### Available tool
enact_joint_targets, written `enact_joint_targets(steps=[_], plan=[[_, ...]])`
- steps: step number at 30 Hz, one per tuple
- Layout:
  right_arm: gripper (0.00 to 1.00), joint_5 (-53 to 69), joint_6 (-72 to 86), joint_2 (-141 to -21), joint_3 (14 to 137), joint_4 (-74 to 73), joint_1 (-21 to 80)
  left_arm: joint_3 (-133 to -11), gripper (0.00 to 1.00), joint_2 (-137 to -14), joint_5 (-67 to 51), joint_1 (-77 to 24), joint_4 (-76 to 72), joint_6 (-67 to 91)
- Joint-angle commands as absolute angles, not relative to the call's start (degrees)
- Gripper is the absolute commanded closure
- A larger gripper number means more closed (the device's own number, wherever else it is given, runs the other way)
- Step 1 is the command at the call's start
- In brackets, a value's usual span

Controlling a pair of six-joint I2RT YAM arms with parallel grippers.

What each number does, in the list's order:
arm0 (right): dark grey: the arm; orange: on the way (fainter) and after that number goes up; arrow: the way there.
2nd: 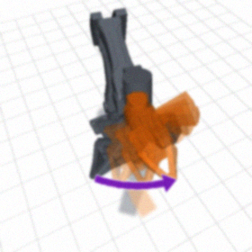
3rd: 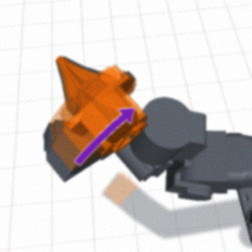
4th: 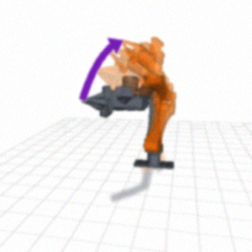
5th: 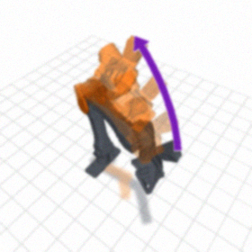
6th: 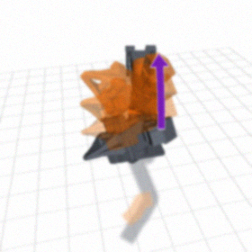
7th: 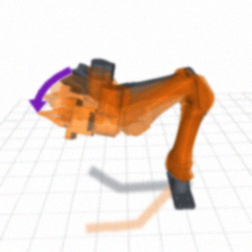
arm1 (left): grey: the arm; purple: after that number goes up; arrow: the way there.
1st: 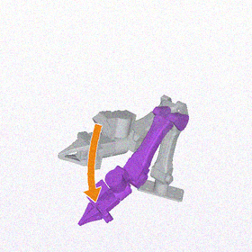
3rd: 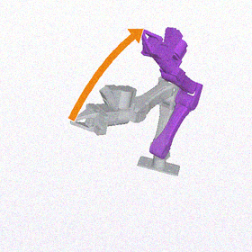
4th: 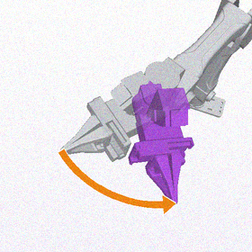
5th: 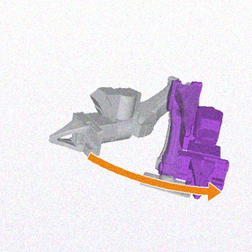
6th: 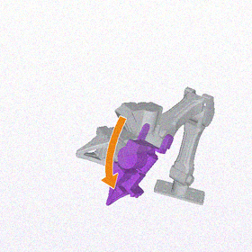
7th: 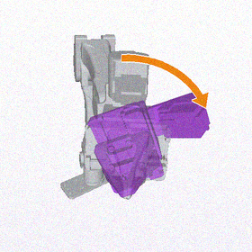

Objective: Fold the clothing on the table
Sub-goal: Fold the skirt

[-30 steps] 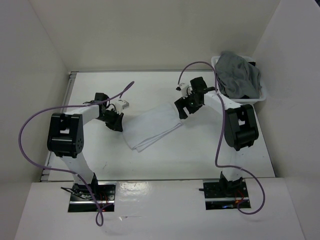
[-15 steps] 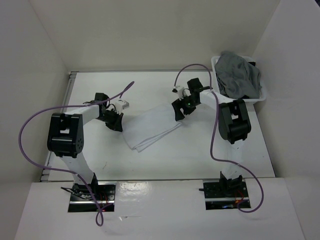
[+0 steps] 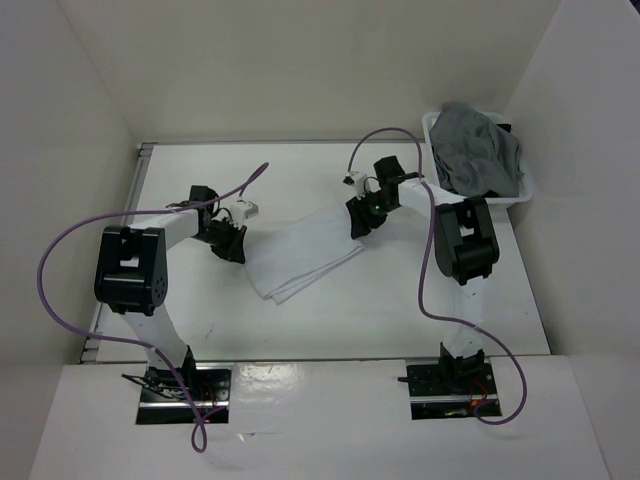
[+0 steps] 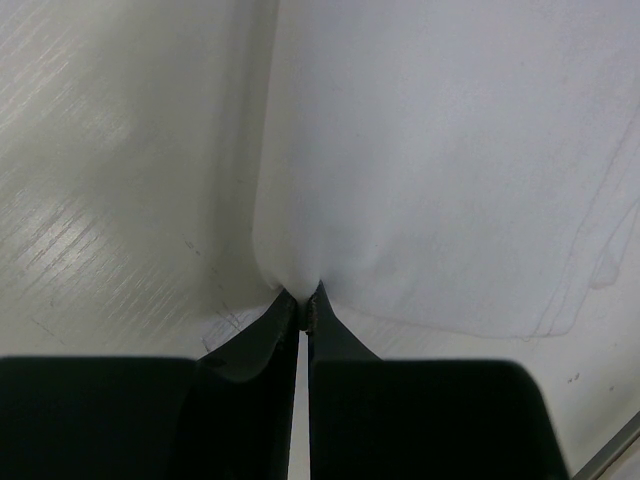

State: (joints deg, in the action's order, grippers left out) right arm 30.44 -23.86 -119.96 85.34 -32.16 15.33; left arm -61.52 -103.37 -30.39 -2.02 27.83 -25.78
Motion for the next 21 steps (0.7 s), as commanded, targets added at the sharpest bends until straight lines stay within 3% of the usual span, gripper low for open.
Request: enact_joint_targets(steps=[1,15,17,21], plan=[[0.49,31.2,-23.5,-122.4,86.0,-32.9,15.0,-62.2,0.97,-105.0,-31.6,-1.8,28.7,-28.1],[0.75,29.7,-22.4,-125.1,87.1,-33.4,17.8,-62.2,0.98,-105.6,-32.1,-1.8,28.2,-28.1],[0.8,29.7,-22.4,-125.6,87.6,-33.9,18.4,-62.2,0.98,-105.6,-32.1,-1.8,28.7,-28.1],[1.0,28.0,-21.9,-125.1,88.2,-33.9,18.9,-62.2,0.98,-105.6,-32.1,-1.8,28.7,-28.1]])
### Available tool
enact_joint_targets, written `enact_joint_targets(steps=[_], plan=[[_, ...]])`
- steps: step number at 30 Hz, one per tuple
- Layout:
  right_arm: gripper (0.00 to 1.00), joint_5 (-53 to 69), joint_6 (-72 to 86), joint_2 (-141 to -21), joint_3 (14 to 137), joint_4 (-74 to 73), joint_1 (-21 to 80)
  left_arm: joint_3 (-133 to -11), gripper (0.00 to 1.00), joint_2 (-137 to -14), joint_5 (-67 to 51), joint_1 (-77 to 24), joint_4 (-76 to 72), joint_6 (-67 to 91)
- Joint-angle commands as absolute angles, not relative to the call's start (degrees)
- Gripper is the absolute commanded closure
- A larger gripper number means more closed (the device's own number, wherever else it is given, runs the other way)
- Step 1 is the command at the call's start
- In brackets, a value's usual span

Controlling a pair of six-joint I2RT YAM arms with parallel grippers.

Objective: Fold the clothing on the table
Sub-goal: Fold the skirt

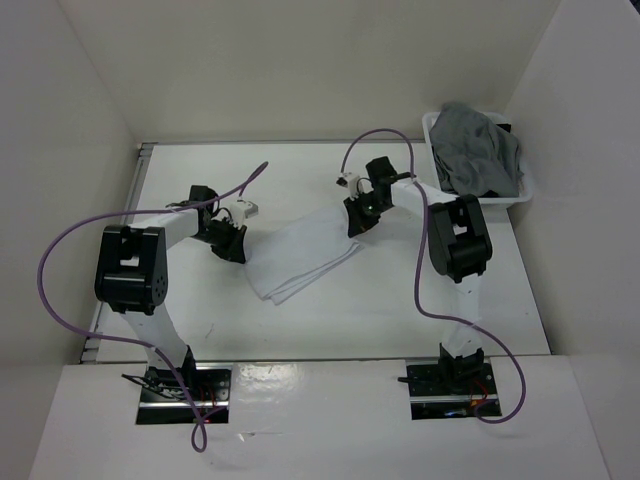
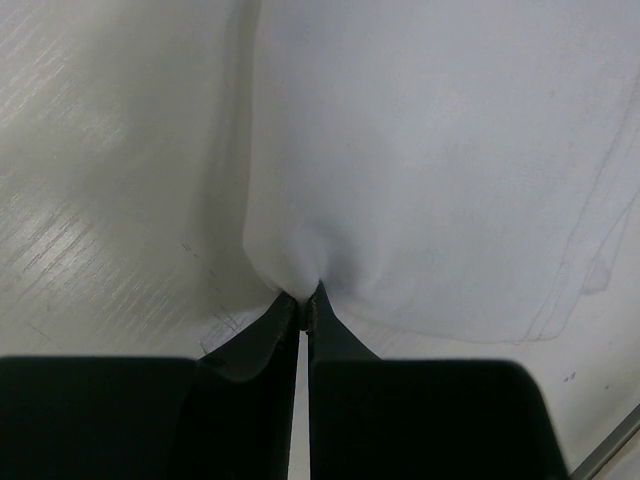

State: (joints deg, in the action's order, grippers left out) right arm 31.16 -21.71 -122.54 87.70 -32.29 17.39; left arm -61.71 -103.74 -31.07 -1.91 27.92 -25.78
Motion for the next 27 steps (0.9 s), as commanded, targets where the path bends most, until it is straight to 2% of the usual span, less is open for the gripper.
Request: enact_joint_targets(steps=[1,11,27], plan=[[1.0,27.2,-21.4,-125.1,88.2,-33.9,18.9,-62.2,0.98,-105.6,-32.1,-1.8,28.7,-28.1],[1.0,19.3,-20.8,-115.4,87.6,-33.9,19.5,-62.2,0.99,-105.6,-31.6,-1.8,28.7,-27.4],[1.0,11.0,-18.6,-107.7,87.6,-36.8,31.3,-62.8,0.99,-106.1,-31.0,-1.8,28.7,-26.9]])
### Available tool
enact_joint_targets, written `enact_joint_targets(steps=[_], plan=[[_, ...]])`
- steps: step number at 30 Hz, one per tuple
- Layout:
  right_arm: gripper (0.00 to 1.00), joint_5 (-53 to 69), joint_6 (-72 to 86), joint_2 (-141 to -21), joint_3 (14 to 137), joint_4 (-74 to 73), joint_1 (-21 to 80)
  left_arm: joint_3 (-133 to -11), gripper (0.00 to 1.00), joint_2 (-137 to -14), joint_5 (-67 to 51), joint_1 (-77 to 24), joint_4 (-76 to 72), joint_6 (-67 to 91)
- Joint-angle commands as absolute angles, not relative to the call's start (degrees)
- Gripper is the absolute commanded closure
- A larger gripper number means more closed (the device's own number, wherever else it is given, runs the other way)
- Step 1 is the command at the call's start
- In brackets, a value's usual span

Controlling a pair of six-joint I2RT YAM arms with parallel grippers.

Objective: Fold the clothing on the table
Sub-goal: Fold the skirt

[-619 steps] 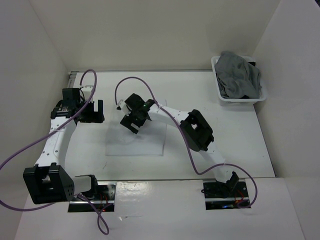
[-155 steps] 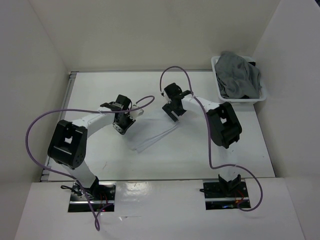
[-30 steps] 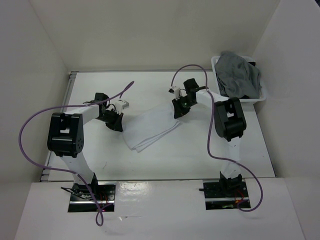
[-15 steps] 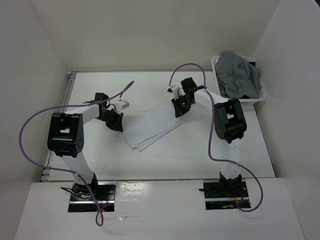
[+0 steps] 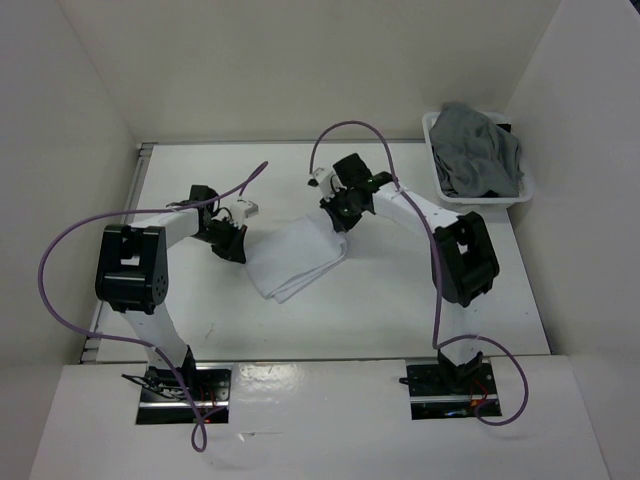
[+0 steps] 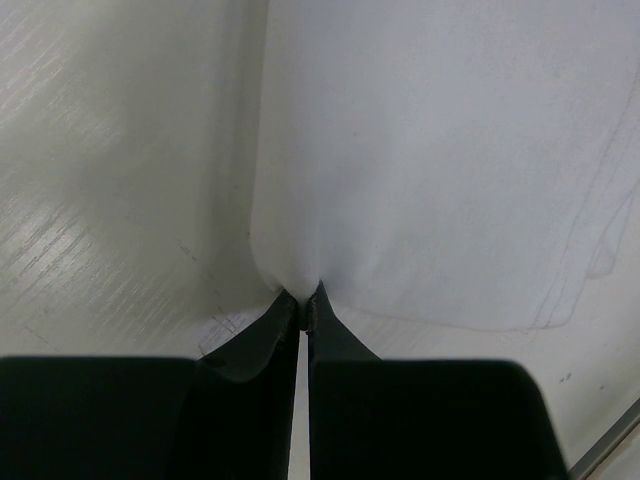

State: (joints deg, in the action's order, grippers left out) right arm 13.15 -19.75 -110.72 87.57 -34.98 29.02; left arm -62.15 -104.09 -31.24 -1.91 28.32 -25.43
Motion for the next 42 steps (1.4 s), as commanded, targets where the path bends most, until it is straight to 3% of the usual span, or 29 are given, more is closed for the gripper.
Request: enact_joint_targets(steps=[1,9,23,42], plan=[[1.0,10.3,-18.1,-107.7,87.6,-36.8,32.0,-62.8,0.99,-106.1,-31.0,-1.8,28.7,-26.9],[1.0,7.9,-17.6,-107.1,89.0,-38.0,38.3,-62.8,0.99,-106.7,-31.0,-1.8,28.7,-26.4],[1.0,7.9,-16.3,-107.7,97.5,-40.4,39.5,-63.3,0.99,-106.7,-31.0,-1.8,28.7,-26.4],[1.0,7.4,-16.3,-110.5,100.2,-41.6,45.7,-63.8,0.99,-107.8,-31.6,-1.8,29.9,-25.8]])
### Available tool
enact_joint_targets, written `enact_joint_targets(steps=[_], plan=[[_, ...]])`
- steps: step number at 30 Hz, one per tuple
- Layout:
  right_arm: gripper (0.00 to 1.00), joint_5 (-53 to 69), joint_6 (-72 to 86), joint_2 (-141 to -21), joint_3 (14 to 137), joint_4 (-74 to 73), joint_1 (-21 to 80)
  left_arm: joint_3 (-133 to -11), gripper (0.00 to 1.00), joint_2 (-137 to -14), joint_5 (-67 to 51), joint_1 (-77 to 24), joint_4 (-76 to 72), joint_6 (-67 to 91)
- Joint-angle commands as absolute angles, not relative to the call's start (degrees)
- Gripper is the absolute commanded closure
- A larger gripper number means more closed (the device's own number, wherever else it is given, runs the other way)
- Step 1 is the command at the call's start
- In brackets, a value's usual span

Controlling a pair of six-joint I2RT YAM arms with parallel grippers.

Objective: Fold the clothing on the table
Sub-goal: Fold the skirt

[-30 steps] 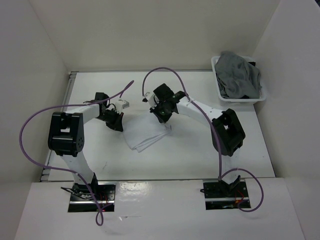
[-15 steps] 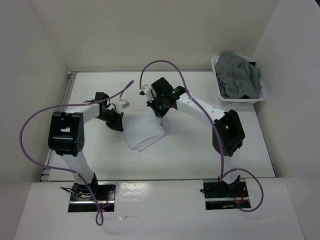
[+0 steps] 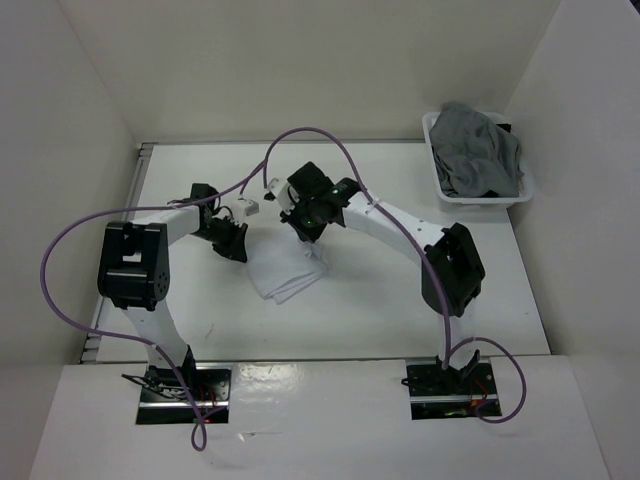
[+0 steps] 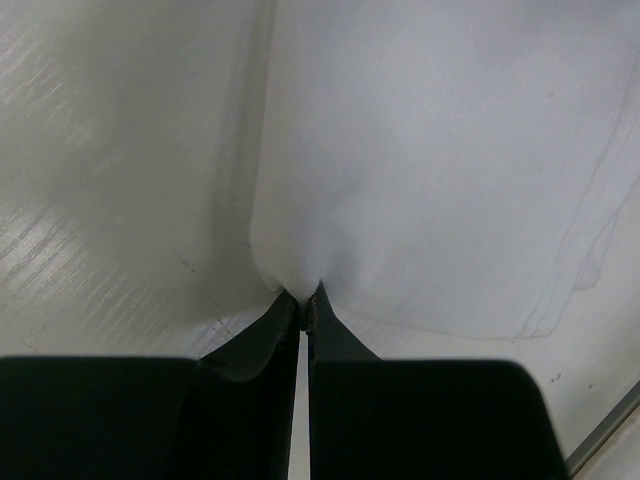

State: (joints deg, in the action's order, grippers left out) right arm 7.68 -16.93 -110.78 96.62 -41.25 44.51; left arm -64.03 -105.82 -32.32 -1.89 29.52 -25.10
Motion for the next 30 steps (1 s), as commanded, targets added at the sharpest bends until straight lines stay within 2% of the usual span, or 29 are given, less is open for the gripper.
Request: enact_joint_targets(steps=[1,30], plan=[[1.0,7.4,-16.3,-110.5,100.2,-41.6,45.7,-63.8,0.99,-107.8,-32.1,-1.8,29.9,-25.8],[1.0,6.5,-16.3,-115.9,103.9,-42.1,52.5,-64.3,0.99,-109.9,-33.1,-1.8,30.4,-24.8]])
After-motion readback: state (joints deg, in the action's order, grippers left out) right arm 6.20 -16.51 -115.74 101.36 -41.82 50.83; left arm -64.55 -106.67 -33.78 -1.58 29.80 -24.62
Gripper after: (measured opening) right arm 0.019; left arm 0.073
